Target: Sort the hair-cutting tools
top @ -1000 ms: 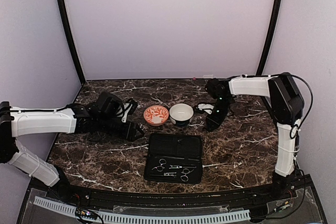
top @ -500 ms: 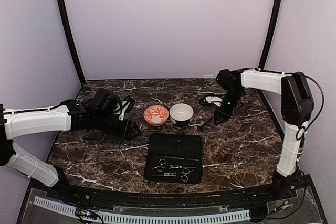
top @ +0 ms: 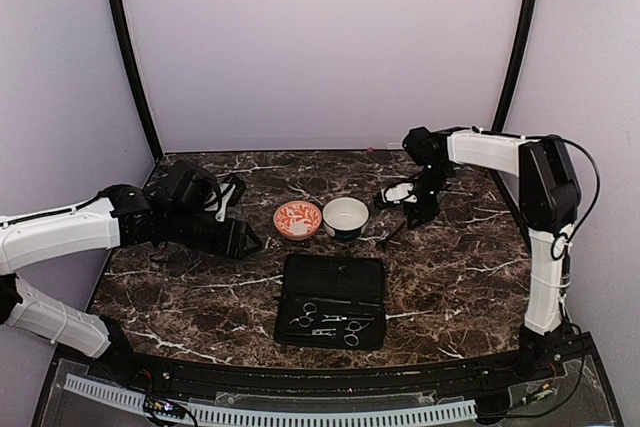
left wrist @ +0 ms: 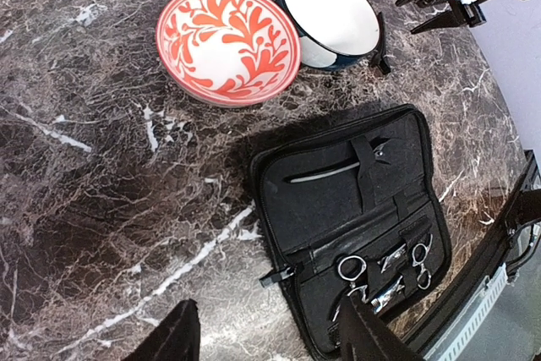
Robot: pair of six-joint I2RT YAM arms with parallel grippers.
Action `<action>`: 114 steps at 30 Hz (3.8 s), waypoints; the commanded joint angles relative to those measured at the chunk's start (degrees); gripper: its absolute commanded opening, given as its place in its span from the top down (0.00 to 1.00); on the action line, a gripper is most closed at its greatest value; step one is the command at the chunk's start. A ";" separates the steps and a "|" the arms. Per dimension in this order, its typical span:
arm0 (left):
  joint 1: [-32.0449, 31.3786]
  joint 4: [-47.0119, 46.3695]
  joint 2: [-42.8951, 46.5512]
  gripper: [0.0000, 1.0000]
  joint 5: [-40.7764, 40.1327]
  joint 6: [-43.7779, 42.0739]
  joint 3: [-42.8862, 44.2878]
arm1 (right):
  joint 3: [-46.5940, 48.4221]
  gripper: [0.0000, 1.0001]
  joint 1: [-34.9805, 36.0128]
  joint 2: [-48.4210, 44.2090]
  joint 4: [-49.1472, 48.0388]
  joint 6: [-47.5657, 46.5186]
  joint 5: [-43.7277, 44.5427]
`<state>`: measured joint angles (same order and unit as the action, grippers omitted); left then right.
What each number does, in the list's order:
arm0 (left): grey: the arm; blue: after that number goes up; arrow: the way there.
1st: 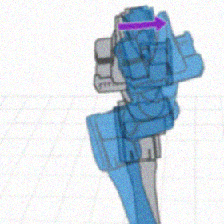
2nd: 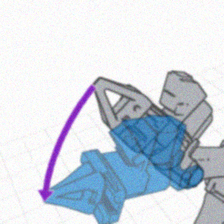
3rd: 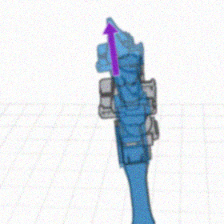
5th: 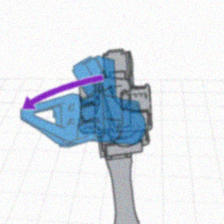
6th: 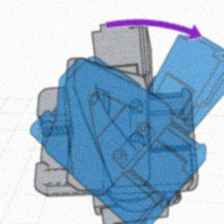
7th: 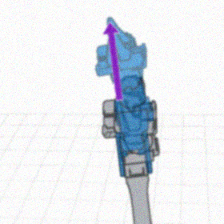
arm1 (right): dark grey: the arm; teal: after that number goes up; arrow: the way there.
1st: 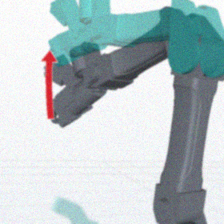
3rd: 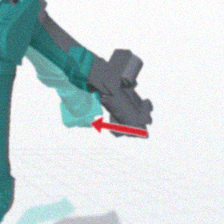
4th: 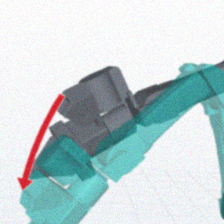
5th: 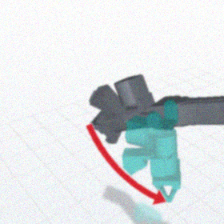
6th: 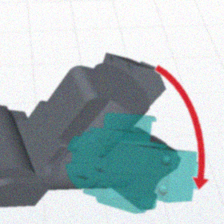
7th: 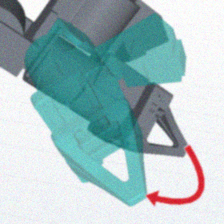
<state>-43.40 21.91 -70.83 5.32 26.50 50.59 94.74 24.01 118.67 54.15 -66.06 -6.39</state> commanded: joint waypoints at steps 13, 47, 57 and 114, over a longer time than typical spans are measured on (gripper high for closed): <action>-0.30 1.51 6.22 0.44 -2.22 3.70 -3.76 | 1.58 0.59 0.47 6.44 -2.69 -7.31 1.30; -0.28 -0.22 3.13 0.44 -1.68 0.66 -3.73 | 3.28 0.66 3.12 4.95 -1.69 -6.13 3.82; -0.28 -0.01 3.50 0.43 -2.51 -0.05 -4.39 | 3.61 0.64 4.45 8.08 5.34 -7.69 4.42; -2.83 -0.03 13.96 0.40 -17.14 -5.96 -4.98 | -9.03 1.00 37.59 -3.41 -26.70 40.60 -4.38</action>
<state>-46.39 19.94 -59.64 -9.23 18.55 47.05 84.20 59.46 112.40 33.01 -27.79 -12.40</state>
